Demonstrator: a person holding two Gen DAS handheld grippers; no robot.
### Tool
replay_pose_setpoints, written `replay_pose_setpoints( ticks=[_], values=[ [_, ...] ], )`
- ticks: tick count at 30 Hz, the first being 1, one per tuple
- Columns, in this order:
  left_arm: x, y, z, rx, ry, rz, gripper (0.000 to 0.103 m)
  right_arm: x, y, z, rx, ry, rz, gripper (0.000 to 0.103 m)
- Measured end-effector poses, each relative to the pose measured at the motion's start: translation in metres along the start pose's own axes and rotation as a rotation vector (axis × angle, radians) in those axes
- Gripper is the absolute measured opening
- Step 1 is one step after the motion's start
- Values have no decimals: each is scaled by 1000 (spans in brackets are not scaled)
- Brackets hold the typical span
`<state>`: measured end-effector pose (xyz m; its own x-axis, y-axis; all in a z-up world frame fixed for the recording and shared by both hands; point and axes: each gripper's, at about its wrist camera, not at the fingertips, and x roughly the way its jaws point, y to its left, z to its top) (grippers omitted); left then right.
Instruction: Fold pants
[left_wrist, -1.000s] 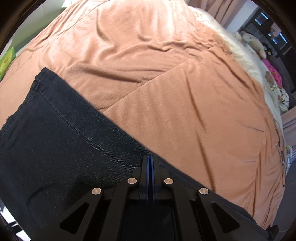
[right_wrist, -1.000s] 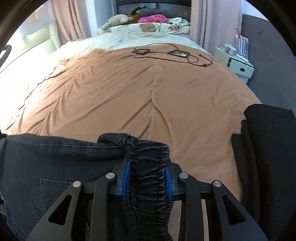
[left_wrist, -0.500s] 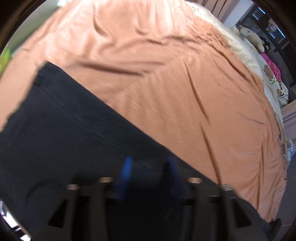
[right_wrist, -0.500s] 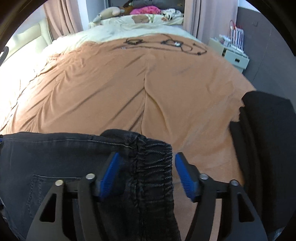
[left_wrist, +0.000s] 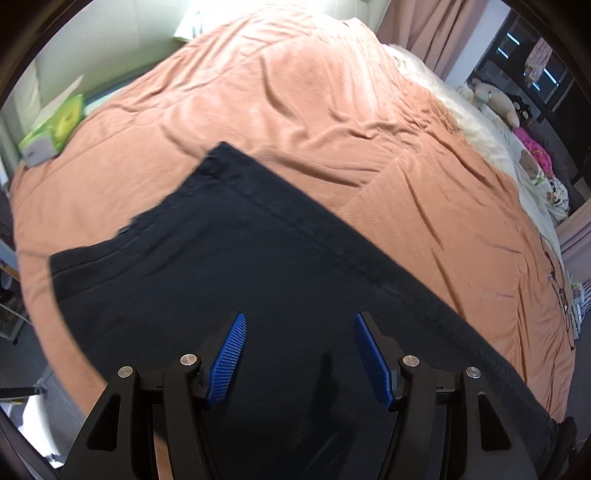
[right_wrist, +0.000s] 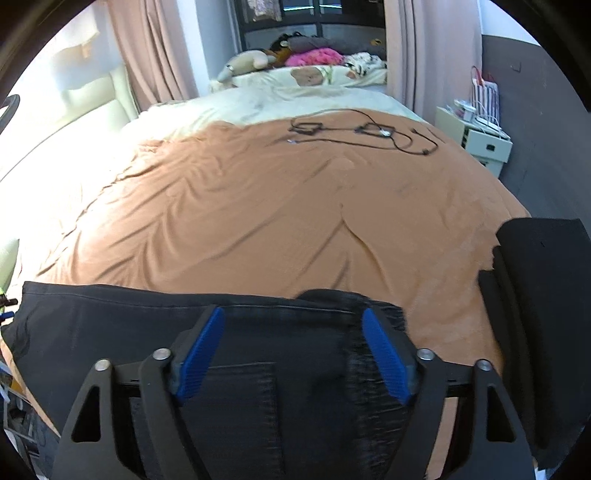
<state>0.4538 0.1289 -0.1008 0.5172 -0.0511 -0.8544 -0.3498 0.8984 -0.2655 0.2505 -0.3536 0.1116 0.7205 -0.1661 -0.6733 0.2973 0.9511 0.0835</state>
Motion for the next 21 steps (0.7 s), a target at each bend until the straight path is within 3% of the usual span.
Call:
replay_pose_setpoints(
  ticks=[6,8,10,21],
  values=[
    [-12,47,-17,-43,-9,-11,64,-5,25,-12,-16,4,34,81],
    [-13,62,-22,-61,-9,-25,74,-7,34,-15,-20,7,49,81],
    [-15,73,-28,-67,-12,-33,78,-7,41,-19,-18,12,56,81],
    [-14,125,-54,-124,-6,-111,81,-8,81,-36,-51,57,115,81]
  ],
)
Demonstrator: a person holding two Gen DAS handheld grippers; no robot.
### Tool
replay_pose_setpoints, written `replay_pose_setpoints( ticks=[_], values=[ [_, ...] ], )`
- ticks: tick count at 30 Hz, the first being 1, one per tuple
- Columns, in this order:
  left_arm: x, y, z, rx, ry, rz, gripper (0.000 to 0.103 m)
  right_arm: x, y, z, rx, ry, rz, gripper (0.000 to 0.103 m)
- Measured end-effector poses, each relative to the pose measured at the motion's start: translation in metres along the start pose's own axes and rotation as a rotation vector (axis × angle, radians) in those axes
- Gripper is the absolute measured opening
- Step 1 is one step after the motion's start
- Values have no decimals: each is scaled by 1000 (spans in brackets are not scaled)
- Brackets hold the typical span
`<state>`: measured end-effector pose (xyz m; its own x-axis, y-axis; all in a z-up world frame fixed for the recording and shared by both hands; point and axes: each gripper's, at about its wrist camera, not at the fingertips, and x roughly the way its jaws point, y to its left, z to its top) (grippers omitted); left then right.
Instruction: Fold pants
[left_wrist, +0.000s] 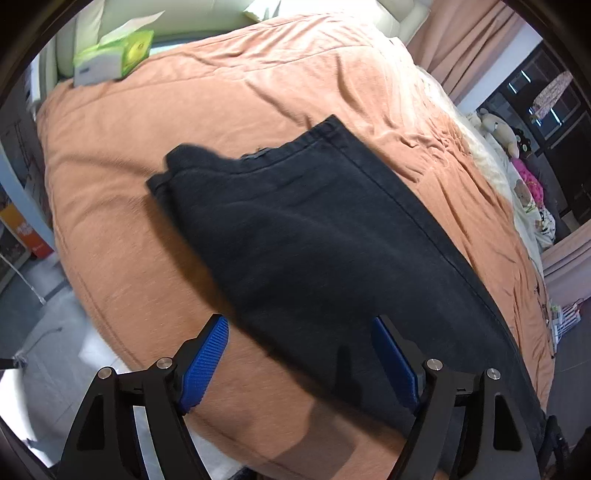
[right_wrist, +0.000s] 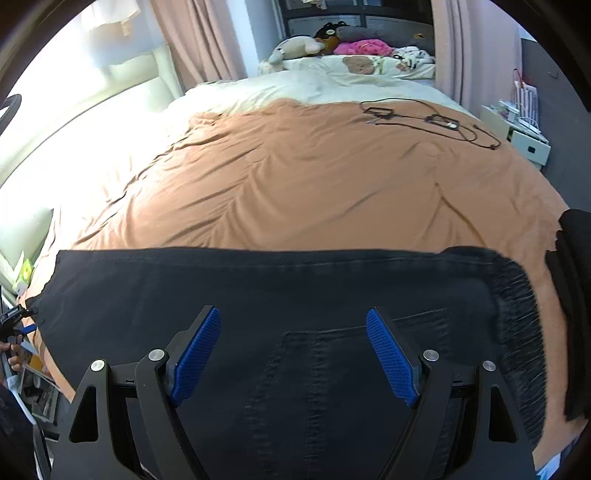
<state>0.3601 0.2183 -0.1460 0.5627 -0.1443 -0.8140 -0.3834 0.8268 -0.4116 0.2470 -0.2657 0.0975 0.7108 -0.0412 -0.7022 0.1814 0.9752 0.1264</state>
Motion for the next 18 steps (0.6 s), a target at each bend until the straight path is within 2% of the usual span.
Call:
replay_pose_setpoints(
  ticks=[14,18],
  values=[
    [-26,52,4,-110,-17,-146,81,31,45,-16,-28,110,87,81],
    [-30,59,6,-127,-15,-132,81,38,54,-19,-44,132,104,81]
  ],
)
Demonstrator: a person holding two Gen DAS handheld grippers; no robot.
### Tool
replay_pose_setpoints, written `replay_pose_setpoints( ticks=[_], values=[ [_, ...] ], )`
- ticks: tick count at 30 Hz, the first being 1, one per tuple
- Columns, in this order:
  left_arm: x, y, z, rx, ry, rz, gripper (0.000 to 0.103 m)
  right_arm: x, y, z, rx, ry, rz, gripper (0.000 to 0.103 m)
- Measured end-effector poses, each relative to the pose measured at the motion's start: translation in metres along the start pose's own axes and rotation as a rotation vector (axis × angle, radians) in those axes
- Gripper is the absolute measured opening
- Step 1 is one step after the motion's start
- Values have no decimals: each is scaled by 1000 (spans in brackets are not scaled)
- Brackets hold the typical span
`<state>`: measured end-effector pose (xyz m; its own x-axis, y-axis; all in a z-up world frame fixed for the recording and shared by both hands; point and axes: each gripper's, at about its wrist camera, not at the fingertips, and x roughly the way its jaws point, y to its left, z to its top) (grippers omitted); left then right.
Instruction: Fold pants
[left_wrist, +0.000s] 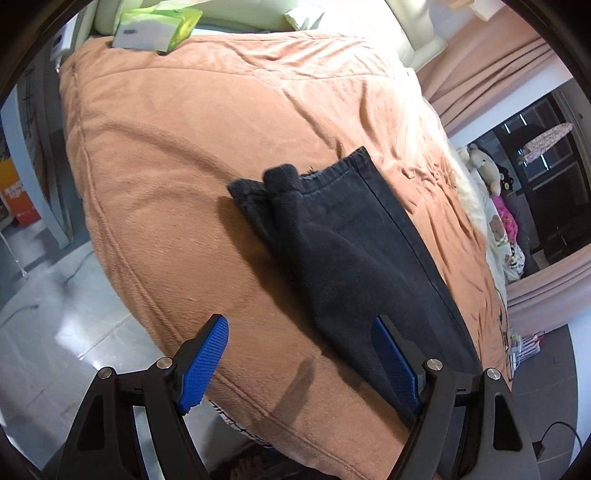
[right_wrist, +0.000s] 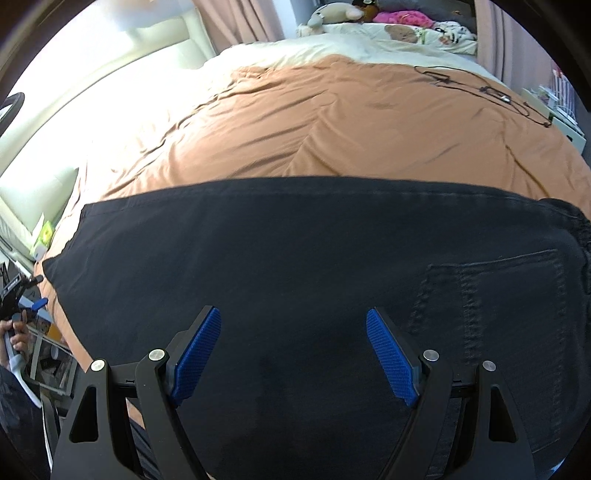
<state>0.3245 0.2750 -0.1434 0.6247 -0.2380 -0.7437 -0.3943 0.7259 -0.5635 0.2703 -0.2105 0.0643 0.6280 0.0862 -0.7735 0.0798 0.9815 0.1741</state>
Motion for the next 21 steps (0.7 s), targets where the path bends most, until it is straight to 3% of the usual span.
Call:
replay_pose_setpoints(
  ticks=[18,21],
  values=[
    [29,14,50,-100,-7,-46,82,33,23,-3,-14,61,106,81],
    [29,15,52,-107,-15,-62,66,38,30,-2,-20,63,121,81]
  ],
)
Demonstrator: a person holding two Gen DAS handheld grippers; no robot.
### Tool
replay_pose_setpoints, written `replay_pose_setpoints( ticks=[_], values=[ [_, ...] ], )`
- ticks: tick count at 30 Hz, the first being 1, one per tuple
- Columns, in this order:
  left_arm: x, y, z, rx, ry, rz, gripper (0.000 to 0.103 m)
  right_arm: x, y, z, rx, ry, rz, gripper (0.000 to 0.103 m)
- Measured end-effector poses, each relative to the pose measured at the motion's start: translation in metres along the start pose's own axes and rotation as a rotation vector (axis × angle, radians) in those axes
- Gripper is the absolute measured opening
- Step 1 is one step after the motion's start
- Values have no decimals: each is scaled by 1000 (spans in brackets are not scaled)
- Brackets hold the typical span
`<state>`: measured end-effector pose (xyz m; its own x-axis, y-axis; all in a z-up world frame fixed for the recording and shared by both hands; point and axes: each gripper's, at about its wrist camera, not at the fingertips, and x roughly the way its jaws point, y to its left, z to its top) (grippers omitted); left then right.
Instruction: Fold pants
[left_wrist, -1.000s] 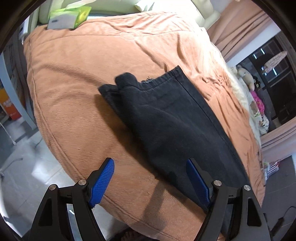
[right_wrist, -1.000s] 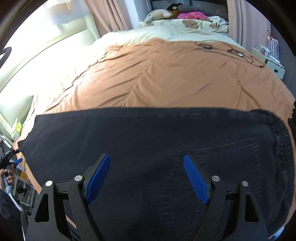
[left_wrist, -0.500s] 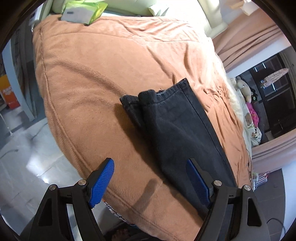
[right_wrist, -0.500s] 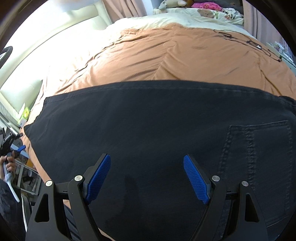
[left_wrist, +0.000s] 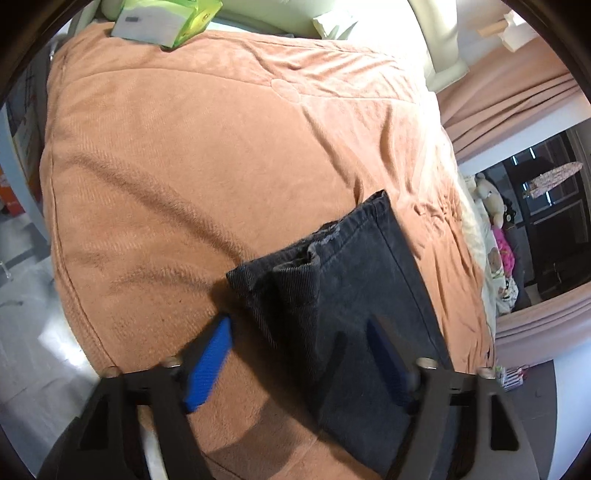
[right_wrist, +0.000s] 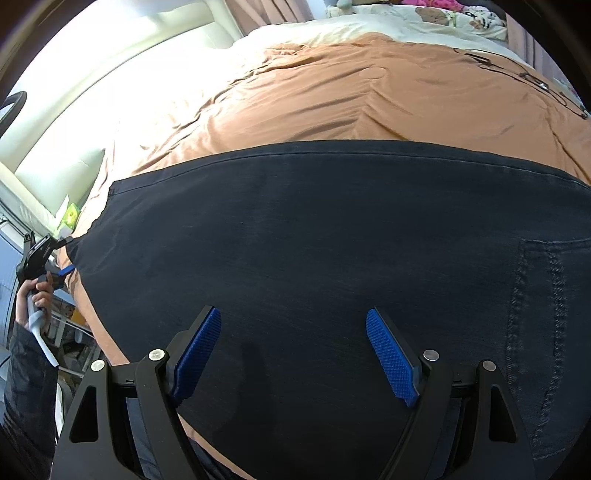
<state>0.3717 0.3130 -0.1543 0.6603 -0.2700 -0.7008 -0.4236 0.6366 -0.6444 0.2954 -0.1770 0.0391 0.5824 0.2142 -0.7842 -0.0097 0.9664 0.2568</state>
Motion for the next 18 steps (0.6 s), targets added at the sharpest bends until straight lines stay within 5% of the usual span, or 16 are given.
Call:
replay_pose_setpoints(
  ticks=[2,7,11,18],
  values=[
    [2,2,-2,-10,15,-35,51,5,3,1,0,2,15,81],
    [12,1,-6,-7,35,-32,48,19,12,5,2,11,55,79],
    [13,-2,1,-14,22,-29,8,30,25,5,-20,20,68,60],
    [-15,-25,11,17,-92,-58,4,48,46,-8,-101,110,62,31]
  ],
)
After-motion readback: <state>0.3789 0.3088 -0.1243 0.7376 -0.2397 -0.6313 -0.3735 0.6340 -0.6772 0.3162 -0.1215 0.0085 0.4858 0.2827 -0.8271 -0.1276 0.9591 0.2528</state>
